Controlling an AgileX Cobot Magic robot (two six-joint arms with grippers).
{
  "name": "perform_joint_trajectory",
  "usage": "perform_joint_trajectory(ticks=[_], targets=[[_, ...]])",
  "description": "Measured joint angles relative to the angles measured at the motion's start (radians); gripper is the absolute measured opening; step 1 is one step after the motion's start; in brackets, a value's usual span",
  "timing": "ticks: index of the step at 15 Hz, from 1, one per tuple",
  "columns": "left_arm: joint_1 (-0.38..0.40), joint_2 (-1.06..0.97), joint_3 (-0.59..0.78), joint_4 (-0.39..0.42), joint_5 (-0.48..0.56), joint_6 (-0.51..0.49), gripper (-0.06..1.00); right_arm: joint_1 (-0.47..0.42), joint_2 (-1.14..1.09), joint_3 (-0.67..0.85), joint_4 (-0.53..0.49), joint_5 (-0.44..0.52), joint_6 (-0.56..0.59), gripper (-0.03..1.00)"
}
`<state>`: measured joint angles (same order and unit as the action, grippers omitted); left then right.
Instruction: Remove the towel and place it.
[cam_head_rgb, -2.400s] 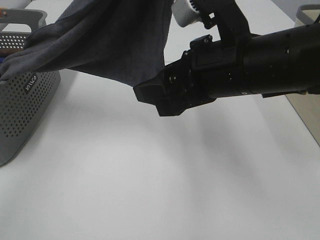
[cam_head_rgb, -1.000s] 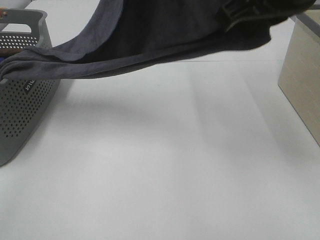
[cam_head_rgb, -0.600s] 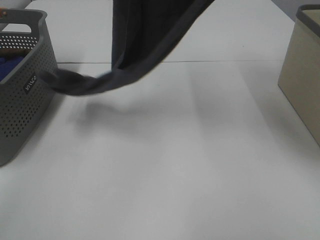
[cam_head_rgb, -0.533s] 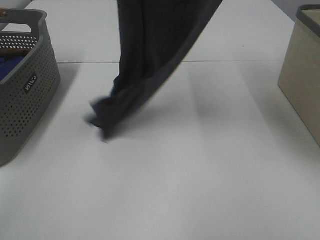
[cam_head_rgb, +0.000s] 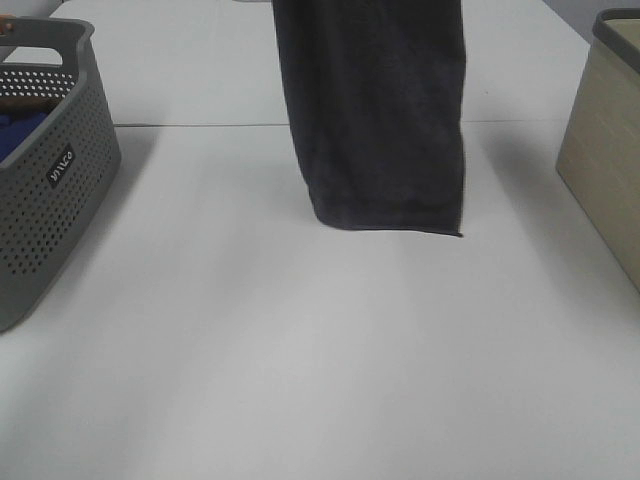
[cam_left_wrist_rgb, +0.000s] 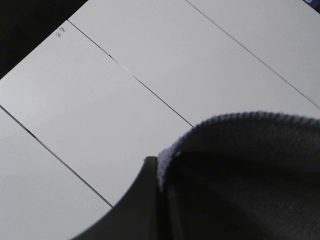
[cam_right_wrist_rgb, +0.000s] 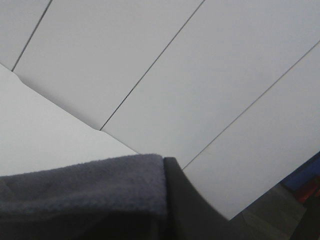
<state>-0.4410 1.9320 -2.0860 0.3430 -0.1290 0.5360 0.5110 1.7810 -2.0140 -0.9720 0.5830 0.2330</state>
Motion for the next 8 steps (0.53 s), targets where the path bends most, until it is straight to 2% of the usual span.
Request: perform_joint_trajectory(ticks=[2,5,8], targets=[[0.022,0.046,0.000,0.000,-0.081,0.000,0.00,-0.061,0.038,0.000,0.029,-0.107,0.049,0.01],[0.068,0.125,-0.009,-0.014,-0.202,0.000,0.00,-0.095,0.101,-0.003,0.038,-0.277,0.080,0.01],[0.110,0.212,-0.075,-0.072,-0.276,0.000,0.00,-0.124,0.187,-0.080,0.037,-0.350,0.083,0.01]])
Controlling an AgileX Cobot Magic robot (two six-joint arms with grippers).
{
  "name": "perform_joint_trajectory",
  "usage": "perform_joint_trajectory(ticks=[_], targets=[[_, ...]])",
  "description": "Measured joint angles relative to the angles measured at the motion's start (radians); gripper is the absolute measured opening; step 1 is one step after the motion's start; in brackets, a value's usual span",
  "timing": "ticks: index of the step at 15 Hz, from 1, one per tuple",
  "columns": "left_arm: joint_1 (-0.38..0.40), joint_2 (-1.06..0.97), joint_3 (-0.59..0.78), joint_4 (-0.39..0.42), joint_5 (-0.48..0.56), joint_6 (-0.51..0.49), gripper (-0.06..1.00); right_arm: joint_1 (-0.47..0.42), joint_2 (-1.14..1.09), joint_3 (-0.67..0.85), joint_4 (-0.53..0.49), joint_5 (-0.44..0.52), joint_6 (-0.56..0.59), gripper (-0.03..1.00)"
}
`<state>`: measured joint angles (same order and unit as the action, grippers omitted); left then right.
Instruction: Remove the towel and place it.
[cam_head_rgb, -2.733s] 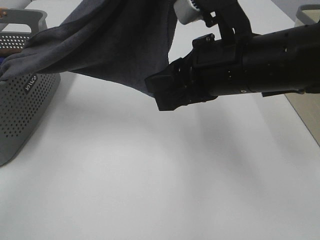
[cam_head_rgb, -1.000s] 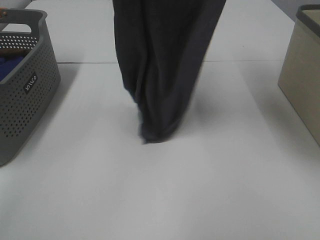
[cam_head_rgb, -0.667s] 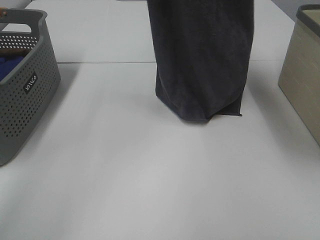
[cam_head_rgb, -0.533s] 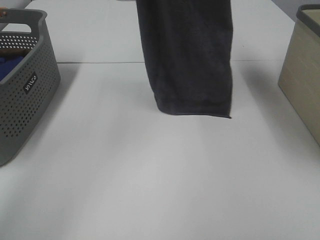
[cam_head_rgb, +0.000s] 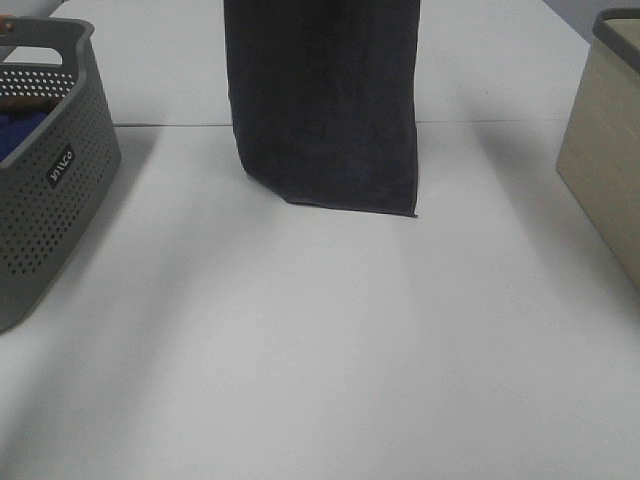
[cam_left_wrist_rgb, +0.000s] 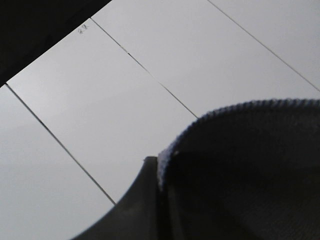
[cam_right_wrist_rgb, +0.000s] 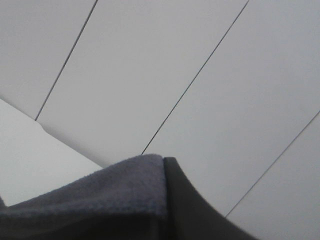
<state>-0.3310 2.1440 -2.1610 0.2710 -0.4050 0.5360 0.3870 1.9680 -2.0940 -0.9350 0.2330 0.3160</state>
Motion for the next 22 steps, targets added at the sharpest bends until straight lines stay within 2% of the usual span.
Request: perform_joint_trajectory(ticks=[3,5,6,8,10,12,17,20,22], targets=[[0.033,0.140,-0.180,-0.029,-0.016,0.000,0.00,-0.041,0.111,-0.141,0.024,-0.076,0.000,0.01],[0.035,0.253,-0.353,-0.040,-0.016,0.001,0.00,-0.067,0.161,-0.199,0.063,-0.179,0.000,0.01],[0.035,0.327,-0.480,-0.045,-0.015,0.001,0.00,-0.089,0.188,-0.238,0.084,-0.265,0.001,0.01],[0.035,0.384,-0.595,-0.064,-0.012,0.003,0.00,-0.117,0.209,-0.286,0.130,-0.359,0.001,0.01],[0.037,0.391,-0.623,-0.070,-0.011,0.004,0.00,-0.133,0.215,-0.301,0.157,-0.428,0.001,0.01],[0.050,0.391,-0.625,-0.071,-0.011,0.005,0.00,-0.135,0.228,-0.301,0.188,-0.450,0.003,0.01],[0.074,0.391,-0.625,-0.066,0.014,0.011,0.00,-0.135,0.256,-0.301,0.211,-0.452,0.003,0.01],[0.074,0.392,-0.625,-0.021,0.027,0.011,0.00,-0.135,0.260,-0.301,0.228,-0.451,0.003,0.01],[0.074,0.392,-0.625,-0.008,0.083,0.012,0.00,-0.135,0.260,-0.301,0.229,-0.430,0.003,0.01]])
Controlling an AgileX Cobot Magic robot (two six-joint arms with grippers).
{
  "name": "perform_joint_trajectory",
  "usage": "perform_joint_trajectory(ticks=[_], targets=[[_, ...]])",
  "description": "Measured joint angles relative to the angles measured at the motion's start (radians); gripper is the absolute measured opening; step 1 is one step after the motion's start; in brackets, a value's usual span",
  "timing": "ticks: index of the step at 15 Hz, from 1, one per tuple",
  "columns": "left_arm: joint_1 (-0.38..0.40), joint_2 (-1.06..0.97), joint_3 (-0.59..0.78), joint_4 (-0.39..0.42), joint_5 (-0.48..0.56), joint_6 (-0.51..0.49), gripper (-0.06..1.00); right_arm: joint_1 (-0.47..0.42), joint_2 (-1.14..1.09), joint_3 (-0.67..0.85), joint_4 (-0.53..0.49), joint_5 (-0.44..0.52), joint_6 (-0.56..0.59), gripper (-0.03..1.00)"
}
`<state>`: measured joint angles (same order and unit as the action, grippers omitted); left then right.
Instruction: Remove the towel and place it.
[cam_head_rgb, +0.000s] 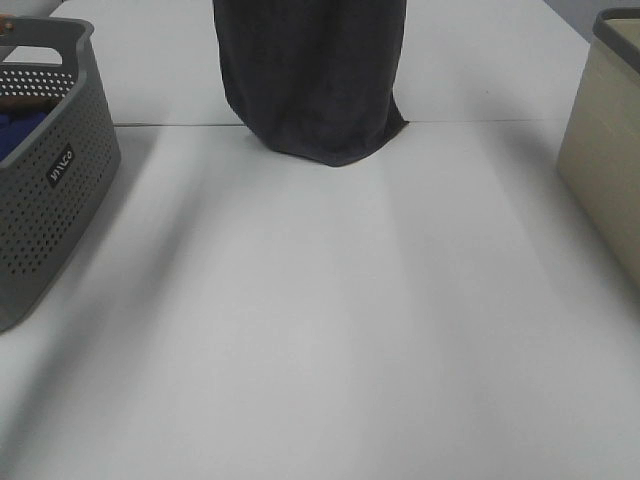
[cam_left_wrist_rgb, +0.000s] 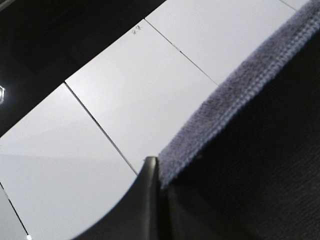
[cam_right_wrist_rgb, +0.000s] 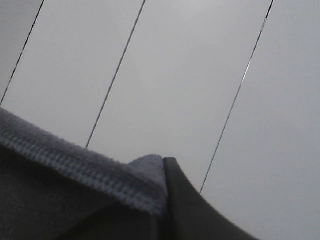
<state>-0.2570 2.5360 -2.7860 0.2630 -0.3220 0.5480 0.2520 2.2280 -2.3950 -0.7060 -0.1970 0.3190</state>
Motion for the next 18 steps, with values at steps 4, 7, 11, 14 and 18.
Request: perform_joint_trajectory(ticks=[4,7,11,14,18], targets=[[-0.007,0.000,0.000,0.002,0.201,-0.086,0.00,0.001,0.001,0.000,0.078,0.181,0.002,0.01],[-0.046,-0.005,0.000,-0.027,0.562,-0.225,0.00,0.010,-0.016,0.000,0.281,0.482,-0.020,0.01],[-0.093,-0.106,0.000,-0.151,1.188,-0.251,0.00,0.012,-0.141,0.001,0.622,1.029,-0.274,0.01],[-0.096,-0.178,-0.005,-0.255,1.499,-0.299,0.00,0.012,-0.213,0.000,0.694,1.381,-0.350,0.01],[-0.096,-0.210,0.041,-0.276,1.520,-0.422,0.00,0.012,-0.266,0.073,0.728,1.401,-0.359,0.01]])
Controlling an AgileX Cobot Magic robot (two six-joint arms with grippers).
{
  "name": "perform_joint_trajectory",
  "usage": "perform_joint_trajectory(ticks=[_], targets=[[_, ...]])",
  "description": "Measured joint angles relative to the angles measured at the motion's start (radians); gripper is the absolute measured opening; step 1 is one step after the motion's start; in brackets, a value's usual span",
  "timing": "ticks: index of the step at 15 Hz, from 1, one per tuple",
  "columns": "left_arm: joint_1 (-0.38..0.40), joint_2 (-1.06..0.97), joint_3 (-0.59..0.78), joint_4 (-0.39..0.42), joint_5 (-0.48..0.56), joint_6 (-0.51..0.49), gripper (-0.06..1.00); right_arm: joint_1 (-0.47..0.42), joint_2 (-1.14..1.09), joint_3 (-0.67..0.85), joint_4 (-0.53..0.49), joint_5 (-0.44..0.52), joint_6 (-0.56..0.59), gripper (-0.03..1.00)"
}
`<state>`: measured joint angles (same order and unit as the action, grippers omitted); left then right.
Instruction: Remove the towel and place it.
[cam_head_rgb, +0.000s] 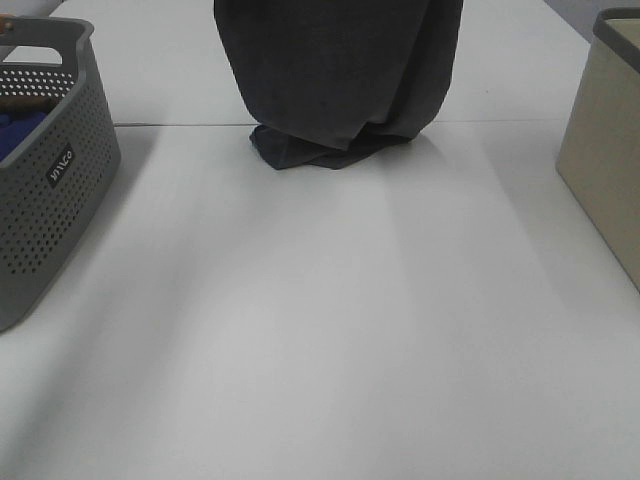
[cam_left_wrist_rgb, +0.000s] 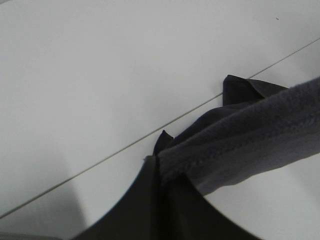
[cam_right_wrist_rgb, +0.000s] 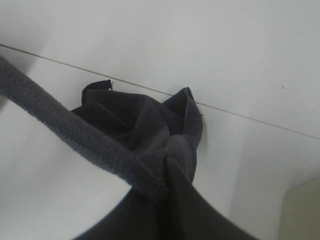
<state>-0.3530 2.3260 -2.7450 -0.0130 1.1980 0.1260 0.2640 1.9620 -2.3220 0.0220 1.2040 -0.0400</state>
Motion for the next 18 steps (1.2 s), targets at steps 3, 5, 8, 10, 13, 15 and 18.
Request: perform_joint_trajectory(ticks=[3,5,8,10,13,15,18], targets=[[-0.001,-0.185,0.260,-0.056,0.006,-0.031,0.00,0.000,-0.116,0.201,0.021,-0.001,-0.001,0.01],[-0.016,-0.353,0.525,-0.086,0.006,-0.031,0.00,0.000,-0.220,0.346,0.048,-0.001,-0.001,0.01],[-0.032,-0.604,0.890,-0.155,-0.008,-0.030,0.00,0.003,-0.451,0.591,0.111,-0.002,-0.002,0.01],[-0.036,-0.714,1.021,-0.198,-0.020,-0.029,0.00,0.004,-0.522,0.677,0.126,-0.002,0.000,0.01],[-0.036,-0.817,1.184,-0.263,-0.023,-0.026,0.00,0.004,-0.642,0.879,0.156,-0.010,0.013,0.01],[-0.062,-0.863,1.283,-0.282,-0.025,-0.026,0.00,0.005,-0.711,1.010,0.169,-0.014,0.040,0.01],[-0.149,-0.883,1.431,-0.272,-0.032,-0.045,0.00,0.005,-0.792,1.156,0.169,-0.013,0.073,0.01]])
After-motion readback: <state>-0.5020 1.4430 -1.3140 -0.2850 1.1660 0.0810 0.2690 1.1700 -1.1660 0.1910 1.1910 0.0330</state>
